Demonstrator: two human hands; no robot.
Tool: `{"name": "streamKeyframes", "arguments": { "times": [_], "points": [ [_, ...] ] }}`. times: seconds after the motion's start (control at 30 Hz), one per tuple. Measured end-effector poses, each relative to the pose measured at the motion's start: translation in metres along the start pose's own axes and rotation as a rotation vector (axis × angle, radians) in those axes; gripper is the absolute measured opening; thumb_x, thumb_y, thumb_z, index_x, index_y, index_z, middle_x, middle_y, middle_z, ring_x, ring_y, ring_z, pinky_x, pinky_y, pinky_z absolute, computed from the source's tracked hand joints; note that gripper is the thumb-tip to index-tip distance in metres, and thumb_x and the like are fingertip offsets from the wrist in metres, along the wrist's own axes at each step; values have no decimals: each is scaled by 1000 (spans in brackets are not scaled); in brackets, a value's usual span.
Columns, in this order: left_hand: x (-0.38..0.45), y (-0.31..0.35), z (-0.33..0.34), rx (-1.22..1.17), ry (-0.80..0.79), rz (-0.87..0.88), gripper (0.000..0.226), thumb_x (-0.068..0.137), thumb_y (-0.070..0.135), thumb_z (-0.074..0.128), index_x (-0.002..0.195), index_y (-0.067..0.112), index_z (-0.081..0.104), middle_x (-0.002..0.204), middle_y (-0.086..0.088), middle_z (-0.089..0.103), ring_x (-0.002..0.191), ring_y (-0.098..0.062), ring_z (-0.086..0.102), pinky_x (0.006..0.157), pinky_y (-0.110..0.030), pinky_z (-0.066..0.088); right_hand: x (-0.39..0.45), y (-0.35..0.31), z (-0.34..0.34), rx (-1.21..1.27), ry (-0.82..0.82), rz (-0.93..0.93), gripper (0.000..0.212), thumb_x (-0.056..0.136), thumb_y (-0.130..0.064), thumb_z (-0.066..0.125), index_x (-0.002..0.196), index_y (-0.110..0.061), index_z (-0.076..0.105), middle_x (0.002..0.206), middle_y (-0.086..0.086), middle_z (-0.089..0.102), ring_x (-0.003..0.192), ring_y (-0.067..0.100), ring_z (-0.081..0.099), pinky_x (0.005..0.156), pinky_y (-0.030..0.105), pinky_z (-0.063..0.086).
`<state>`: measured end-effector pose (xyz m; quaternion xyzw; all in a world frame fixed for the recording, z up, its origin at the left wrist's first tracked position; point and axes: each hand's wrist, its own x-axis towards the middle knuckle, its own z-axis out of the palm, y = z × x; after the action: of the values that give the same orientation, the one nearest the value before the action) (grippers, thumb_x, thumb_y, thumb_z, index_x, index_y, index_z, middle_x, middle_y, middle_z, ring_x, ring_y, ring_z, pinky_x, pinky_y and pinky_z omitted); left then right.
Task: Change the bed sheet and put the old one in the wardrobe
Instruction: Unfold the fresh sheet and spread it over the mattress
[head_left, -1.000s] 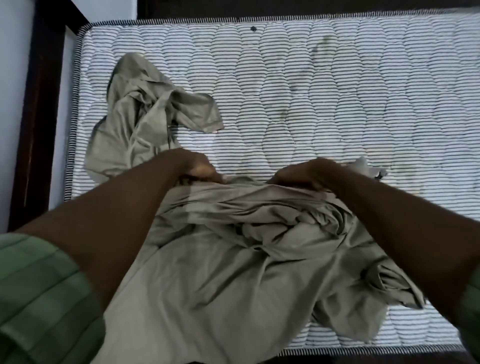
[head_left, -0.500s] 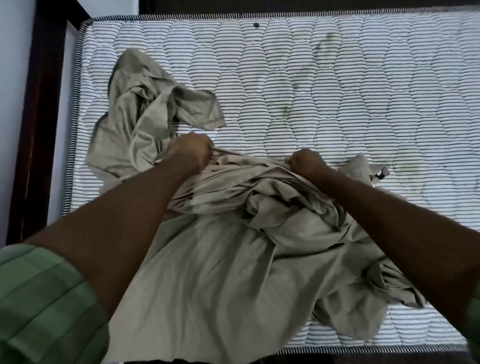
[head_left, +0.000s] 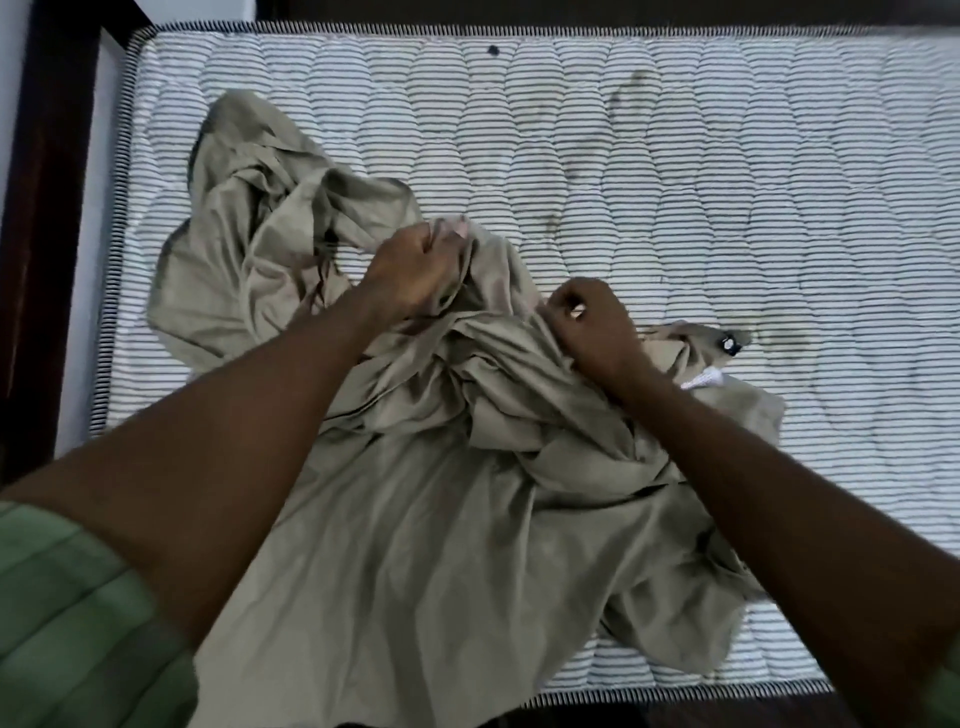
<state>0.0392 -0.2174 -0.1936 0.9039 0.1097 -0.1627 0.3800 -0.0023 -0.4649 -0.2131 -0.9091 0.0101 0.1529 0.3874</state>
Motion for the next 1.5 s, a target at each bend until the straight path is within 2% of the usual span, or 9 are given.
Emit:
{"name": "streamKeyframes", "arguments": {
  "times": [0.13, 0.23, 0.6, 0.8, 0.93, 1.07, 1.23, 1.33, 1.5],
  "points": [
    [-3, -13, 6, 96, -58, 75, 51, 91, 50, 72, 117, 9, 59, 107, -5, 65, 95, -23, 59, 76, -33, 42, -40, 23, 5, -192, -148, -136, 56, 85, -61, 61, 129, -26, 58, 120, -4, 56, 109, 15, 58, 87, 38, 53],
    [1, -21, 2, 64, 127, 72, 40, 98, 42, 65, 105, 3, 58, 100, -19, 66, 97, -35, 63, 76, -39, 43, -58, 27, 0, -165, -31, -233, 55, 97, -60, 49, 140, -26, 52, 134, -3, 49, 123, 18, 54, 91, 43, 54],
    [15, -20, 8, -267, 522, -163, 44, 102, 38, 55, 112, -4, 62, 112, -22, 69, 106, -35, 65, 88, -36, 48, -36, 22, -24, -227, -59, -346, 59, 85, -79, 56, 105, -23, 53, 85, -9, 56, 78, 16, 55, 67, 37, 44],
    [19, -21, -4, -416, 662, -270, 51, 101, 40, 56, 128, -2, 62, 124, -15, 70, 116, -29, 64, 99, -30, 49, 8, 35, -51, -189, 12, -209, 28, 81, -47, 55, 63, -29, 45, 56, -8, 47, 65, 19, 53, 64, 32, 32],
    [20, -20, -3, -461, 661, -264, 47, 104, 36, 55, 133, -2, 58, 128, -12, 67, 117, -22, 62, 98, -21, 45, 50, 30, -69, -88, 298, -55, 18, 86, -34, 63, 94, -20, 72, 91, -5, 71, 92, 16, 63, 82, 40, 48],
    [13, -20, -3, -215, 536, -352, 60, 100, 34, 60, 145, 1, 37, 143, -14, 52, 131, -27, 52, 104, -27, 38, 51, 14, -68, -230, 523, -240, 25, 85, -38, 70, 103, -20, 68, 103, -3, 67, 98, 22, 62, 89, 48, 49],
    [-18, -21, 11, 529, 359, 50, 88, 76, 32, 81, 149, 18, 34, 155, -13, 34, 146, -37, 30, 114, -56, 26, 4, 4, -3, -551, -140, -573, 71, 89, -60, 60, 143, -16, 52, 119, 12, 68, 116, 32, 58, 110, 45, 32],
    [-21, -30, 13, 685, -90, 336, 60, 80, 37, 78, 135, 30, 53, 149, -5, 42, 142, -33, 38, 116, -47, 23, -23, 17, 12, -635, -264, -489, 66, 92, -74, 34, 128, -24, 57, 103, 15, 73, 101, 36, 66, 88, 42, 49],
    [-23, -60, 18, 633, -315, -30, 75, 85, 63, 70, 148, 40, 36, 171, -1, 7, 155, -30, 17, 123, -54, 14, -41, 25, 2, -649, -234, -531, 76, 94, -81, 10, 115, -29, 62, 93, 8, 73, 87, 33, 69, 69, 40, 52]
  ]
}}
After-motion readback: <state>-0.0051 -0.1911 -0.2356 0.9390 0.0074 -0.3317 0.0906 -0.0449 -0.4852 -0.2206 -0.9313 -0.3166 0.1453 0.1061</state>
